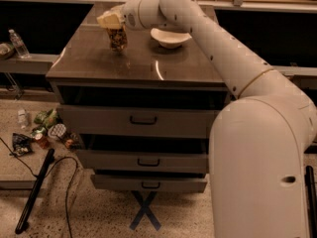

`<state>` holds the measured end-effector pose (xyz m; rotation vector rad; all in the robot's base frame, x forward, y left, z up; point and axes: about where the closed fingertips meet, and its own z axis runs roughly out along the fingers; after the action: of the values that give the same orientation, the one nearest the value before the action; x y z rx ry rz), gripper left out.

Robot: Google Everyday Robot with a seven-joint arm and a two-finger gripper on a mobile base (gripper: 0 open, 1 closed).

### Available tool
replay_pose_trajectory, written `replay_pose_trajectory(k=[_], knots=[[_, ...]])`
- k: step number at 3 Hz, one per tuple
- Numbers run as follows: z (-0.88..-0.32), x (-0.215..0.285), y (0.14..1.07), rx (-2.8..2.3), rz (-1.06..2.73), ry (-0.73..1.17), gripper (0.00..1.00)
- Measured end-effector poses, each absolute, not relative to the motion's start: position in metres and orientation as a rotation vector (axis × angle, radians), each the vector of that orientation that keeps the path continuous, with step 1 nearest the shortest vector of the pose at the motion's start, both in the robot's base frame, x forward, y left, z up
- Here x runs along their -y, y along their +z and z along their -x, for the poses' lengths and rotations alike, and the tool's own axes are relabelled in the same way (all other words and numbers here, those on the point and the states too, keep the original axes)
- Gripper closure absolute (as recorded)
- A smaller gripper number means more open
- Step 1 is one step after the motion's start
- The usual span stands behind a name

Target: Place orange can into paper bowl

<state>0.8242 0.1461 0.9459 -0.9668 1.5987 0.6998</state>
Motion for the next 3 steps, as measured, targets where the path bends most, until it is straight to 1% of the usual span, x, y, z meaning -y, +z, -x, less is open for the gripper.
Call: replay_pose_trajectory(k=[1, 2, 3], knots=[[-0.836, -0.104, 0.987, -1.563, 0.881, 0.608, 0.99], [-0.856, -0.041, 1.016, -1.566, 0.744, 0.470, 1.00], [-0.876, 0.011, 1.011, -1.607, 0.620, 0.387, 1.00]])
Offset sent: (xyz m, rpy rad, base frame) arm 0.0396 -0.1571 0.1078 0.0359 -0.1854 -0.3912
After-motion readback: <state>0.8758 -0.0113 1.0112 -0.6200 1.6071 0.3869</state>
